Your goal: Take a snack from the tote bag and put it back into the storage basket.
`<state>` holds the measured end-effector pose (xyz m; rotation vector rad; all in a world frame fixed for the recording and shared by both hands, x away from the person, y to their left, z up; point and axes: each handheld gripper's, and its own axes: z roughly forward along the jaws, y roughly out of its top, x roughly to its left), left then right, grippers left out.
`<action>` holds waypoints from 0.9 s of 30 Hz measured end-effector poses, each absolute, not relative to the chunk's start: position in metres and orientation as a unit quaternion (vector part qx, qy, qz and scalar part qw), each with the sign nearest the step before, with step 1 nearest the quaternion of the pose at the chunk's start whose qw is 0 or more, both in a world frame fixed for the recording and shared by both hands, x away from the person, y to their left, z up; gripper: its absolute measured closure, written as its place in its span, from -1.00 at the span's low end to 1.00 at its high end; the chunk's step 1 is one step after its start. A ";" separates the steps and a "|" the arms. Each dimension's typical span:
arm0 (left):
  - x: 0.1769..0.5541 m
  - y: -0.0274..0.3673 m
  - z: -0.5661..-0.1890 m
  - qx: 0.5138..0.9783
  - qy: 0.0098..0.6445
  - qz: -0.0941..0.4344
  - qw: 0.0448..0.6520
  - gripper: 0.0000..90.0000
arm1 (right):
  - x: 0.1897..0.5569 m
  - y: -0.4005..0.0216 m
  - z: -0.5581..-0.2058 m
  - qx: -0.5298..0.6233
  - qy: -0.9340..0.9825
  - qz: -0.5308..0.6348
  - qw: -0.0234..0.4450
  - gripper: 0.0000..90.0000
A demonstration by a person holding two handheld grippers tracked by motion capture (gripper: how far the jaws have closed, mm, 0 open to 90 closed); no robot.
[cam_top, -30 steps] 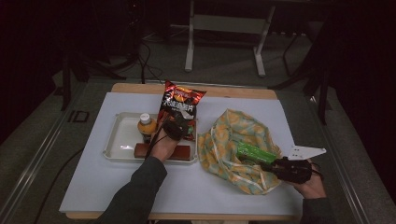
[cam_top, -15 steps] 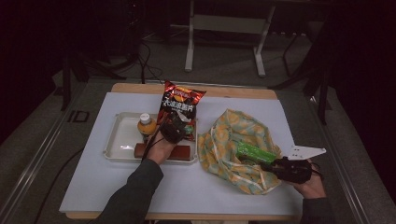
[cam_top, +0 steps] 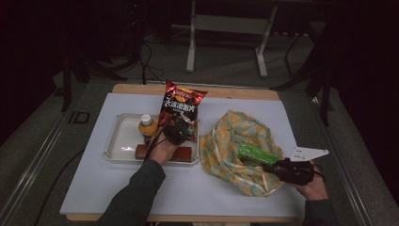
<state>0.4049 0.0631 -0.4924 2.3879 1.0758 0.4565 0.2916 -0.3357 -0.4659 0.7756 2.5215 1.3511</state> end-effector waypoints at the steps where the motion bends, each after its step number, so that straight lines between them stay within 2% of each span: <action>1: 0.406 0.063 -0.492 0.873 0.393 0.165 0.238 0.98 | 0.292 -0.336 -0.466 0.260 0.847 0.454 0.089 0.63; 18: 0.413 0.057 -0.492 0.876 0.392 0.157 0.233 0.98 | 0.292 -0.336 -0.466 0.260 0.847 0.454 0.088 0.63; 27: 0.397 0.058 -0.476 0.872 0.363 0.158 0.287 0.91 | 0.293 -0.337 -0.467 0.262 0.846 0.456 0.087 0.63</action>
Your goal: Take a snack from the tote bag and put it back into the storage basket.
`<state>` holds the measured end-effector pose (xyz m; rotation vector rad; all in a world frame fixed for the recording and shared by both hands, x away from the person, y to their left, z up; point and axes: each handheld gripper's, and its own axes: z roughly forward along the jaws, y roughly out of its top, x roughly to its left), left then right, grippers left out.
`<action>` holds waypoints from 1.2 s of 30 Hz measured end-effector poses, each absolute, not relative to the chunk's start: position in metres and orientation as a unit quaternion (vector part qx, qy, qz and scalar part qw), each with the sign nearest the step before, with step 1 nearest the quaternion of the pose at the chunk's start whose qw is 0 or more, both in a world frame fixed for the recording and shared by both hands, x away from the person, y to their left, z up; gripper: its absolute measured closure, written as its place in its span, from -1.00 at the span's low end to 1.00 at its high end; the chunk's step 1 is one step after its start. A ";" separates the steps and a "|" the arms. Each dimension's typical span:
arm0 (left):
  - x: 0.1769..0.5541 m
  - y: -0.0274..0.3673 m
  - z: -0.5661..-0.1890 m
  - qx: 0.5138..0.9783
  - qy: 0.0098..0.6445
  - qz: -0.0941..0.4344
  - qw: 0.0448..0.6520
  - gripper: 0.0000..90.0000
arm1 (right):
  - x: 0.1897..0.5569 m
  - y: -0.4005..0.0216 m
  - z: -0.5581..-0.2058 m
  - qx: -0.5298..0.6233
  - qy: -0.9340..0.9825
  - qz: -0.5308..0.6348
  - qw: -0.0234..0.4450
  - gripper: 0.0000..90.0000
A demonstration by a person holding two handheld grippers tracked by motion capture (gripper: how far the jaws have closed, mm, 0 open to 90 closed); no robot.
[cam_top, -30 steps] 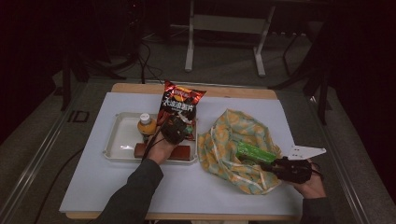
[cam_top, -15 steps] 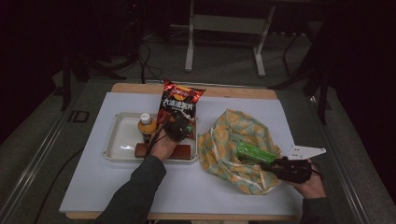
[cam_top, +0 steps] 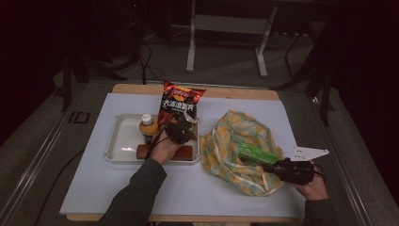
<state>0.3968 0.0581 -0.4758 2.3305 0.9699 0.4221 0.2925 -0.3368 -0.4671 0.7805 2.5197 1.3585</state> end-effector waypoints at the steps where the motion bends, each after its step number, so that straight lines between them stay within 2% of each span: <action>1: 0.395 0.058 -0.473 0.871 0.359 0.157 0.296 0.90 | 0.292 -0.337 -0.467 0.262 0.845 0.457 0.087 0.63; 9: 0.385 0.056 -0.455 0.869 0.326 0.149 0.340 0.87 | 0.292 -0.336 -0.467 0.263 0.845 0.458 0.087 0.63; 20: 0.374 0.043 -0.439 0.860 0.284 0.109 0.410 0.82 | 0.293 -0.336 -0.467 0.262 0.845 0.458 0.087 0.63; 36: 0.359 0.003 -0.429 0.863 0.201 0.047 0.460 0.53 | 0.293 -0.336 -0.467 0.262 0.845 0.458 0.089 0.63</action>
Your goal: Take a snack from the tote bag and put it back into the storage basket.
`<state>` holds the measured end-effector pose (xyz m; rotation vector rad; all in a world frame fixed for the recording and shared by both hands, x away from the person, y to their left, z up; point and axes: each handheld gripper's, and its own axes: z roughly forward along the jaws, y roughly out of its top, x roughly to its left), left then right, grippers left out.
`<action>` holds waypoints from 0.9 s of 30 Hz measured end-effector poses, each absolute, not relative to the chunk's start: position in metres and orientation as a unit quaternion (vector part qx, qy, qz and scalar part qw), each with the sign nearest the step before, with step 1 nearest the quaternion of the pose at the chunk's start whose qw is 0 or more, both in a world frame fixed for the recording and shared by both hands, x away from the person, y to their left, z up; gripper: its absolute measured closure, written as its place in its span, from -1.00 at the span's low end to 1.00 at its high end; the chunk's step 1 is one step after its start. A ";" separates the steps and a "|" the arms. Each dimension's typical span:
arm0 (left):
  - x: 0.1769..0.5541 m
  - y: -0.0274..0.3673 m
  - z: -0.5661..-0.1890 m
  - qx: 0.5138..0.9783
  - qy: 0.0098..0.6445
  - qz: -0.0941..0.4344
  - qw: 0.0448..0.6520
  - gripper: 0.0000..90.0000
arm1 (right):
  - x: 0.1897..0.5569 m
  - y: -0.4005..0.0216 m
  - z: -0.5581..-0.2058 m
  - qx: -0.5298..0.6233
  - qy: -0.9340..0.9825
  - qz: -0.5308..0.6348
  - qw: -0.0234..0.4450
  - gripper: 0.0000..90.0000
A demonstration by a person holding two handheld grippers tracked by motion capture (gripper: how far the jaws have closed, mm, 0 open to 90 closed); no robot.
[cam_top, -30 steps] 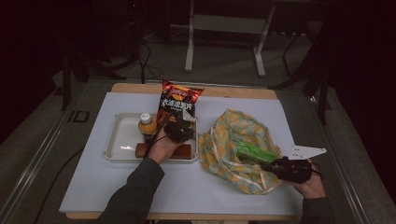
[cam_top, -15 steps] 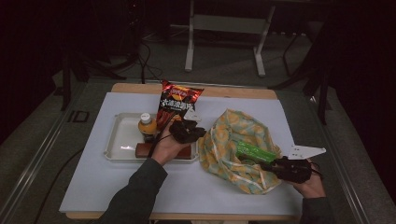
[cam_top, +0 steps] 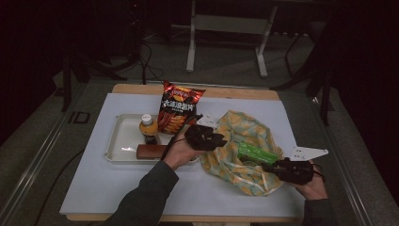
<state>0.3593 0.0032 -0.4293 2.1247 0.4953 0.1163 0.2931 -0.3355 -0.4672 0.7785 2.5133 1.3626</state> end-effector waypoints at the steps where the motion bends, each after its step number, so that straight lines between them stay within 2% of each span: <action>1: 0.358 -0.002 -0.429 0.863 0.187 0.038 0.467 0.50 | 0.293 -0.336 -0.467 0.262 0.845 0.458 0.089 0.63; 7: 0.355 -0.017 -0.429 0.862 0.164 0.009 0.479 0.41 | 0.293 -0.336 -0.467 0.261 0.845 0.458 0.090 0.63; 15: 0.357 -0.034 -0.432 0.861 0.157 -0.016 0.484 0.41 | 0.293 -0.335 -0.467 0.261 0.845 0.459 0.090 0.63; 19: 0.355 -0.044 -0.435 0.860 0.151 -0.020 0.487 0.56 | 0.293 -0.336 -0.468 0.263 0.845 0.458 0.090 0.63; 27: 0.353 -0.045 -0.432 0.860 0.145 -0.013 0.489 0.64 | 0.293 -0.338 -0.468 0.265 0.843 0.459 0.092 0.63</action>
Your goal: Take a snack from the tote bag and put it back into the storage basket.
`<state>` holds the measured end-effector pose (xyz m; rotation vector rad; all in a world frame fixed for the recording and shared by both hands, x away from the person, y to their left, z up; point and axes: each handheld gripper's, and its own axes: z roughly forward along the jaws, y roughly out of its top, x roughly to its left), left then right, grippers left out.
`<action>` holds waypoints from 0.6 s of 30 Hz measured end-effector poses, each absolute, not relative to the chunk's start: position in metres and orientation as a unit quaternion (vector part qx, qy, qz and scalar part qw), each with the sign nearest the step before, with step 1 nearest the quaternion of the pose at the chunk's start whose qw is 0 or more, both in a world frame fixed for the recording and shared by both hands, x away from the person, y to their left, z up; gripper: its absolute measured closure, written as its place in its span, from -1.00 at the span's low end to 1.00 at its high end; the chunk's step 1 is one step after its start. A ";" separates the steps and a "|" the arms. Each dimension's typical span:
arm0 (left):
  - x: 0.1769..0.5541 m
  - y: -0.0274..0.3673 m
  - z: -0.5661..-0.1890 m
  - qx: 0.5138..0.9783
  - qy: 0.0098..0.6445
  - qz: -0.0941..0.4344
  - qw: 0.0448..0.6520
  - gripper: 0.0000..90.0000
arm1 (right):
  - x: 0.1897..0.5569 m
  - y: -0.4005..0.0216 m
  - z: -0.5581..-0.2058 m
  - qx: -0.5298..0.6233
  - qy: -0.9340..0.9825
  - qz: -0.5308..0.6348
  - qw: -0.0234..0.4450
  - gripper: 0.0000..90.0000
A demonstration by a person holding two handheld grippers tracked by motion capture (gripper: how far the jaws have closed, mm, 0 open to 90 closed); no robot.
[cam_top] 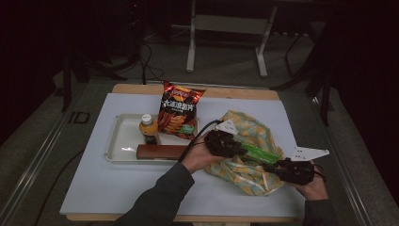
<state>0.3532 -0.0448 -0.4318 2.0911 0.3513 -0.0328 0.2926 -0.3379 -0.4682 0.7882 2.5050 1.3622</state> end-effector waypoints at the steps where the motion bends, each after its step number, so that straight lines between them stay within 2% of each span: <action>1: 0.354 -0.044 -0.432 0.858 0.147 -0.015 0.492 0.63 | 0.292 -0.338 -0.468 0.265 0.843 0.459 0.091 0.63; 4: 0.355 -0.044 -0.432 0.853 0.149 -0.021 0.499 0.55 | 0.292 -0.338 -0.468 0.266 0.843 0.459 0.090 0.63; 7: 0.355 -0.044 -0.432 0.853 0.148 -0.022 0.501 0.55 | 0.292 -0.337 -0.468 0.265 0.843 0.459 0.090 0.63; 14: 0.355 -0.047 -0.429 0.851 0.144 -0.005 0.505 0.64 | 0.292 -0.337 -0.469 0.265 0.844 0.459 0.089 0.63; 18: 0.353 -0.049 -0.427 0.853 0.136 0.006 0.504 0.80 | 0.292 -0.338 -0.469 0.266 0.844 0.457 0.089 0.63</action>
